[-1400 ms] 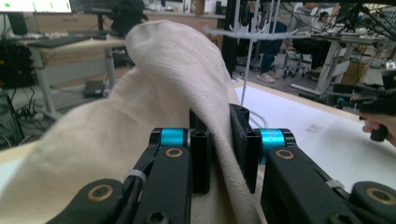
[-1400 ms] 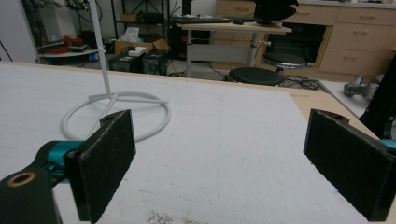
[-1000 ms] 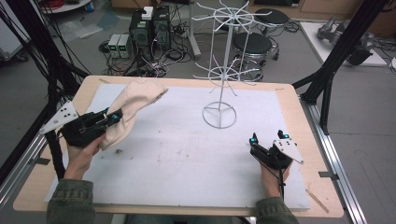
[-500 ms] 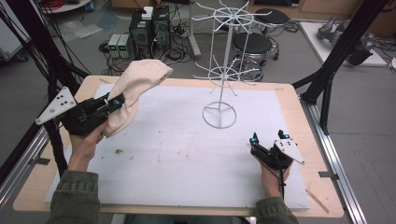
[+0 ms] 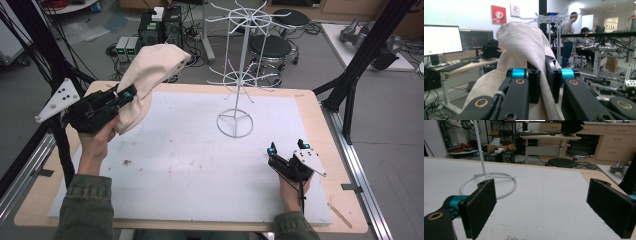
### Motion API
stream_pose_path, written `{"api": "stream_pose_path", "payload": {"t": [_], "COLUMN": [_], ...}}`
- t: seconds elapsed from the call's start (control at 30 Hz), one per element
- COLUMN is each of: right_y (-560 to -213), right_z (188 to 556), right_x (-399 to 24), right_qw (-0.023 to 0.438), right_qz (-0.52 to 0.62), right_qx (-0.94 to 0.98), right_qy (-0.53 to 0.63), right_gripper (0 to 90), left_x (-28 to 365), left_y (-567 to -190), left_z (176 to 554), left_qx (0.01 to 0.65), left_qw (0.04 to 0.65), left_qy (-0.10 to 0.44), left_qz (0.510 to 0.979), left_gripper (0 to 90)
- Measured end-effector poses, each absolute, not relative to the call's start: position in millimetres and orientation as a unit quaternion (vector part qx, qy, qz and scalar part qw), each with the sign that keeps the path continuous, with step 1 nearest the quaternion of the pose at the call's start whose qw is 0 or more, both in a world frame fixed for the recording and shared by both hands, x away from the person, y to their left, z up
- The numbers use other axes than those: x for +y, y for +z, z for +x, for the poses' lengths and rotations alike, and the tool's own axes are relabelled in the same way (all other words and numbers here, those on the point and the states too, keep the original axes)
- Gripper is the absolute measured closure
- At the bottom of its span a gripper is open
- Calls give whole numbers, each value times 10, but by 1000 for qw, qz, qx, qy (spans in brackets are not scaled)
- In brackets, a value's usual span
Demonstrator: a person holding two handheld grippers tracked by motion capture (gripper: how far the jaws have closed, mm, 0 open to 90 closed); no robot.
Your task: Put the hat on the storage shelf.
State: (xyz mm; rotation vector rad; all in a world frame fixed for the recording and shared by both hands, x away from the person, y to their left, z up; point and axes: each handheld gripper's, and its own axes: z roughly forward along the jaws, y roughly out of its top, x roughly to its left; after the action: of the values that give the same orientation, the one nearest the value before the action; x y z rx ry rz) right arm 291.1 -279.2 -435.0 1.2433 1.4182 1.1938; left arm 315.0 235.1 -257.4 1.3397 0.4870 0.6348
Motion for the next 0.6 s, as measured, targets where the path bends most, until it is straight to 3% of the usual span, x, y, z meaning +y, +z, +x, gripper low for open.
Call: {"api": "stream_pose_path", "payload": {"t": [0.6], "right_y": [-4344], "right_z": [2900], "right_x": [-2786], "right_qw": [439], "right_qz": [497], "right_qx": [572], "right_qy": [482], "right_gripper": [82], "left_x": [2210], "left_y": [-2153], "left_z": [3222], "left_qx": [195], "left_qw": [741], "left_qy": [307], "left_qz": [564], "left_gripper": [827]}}
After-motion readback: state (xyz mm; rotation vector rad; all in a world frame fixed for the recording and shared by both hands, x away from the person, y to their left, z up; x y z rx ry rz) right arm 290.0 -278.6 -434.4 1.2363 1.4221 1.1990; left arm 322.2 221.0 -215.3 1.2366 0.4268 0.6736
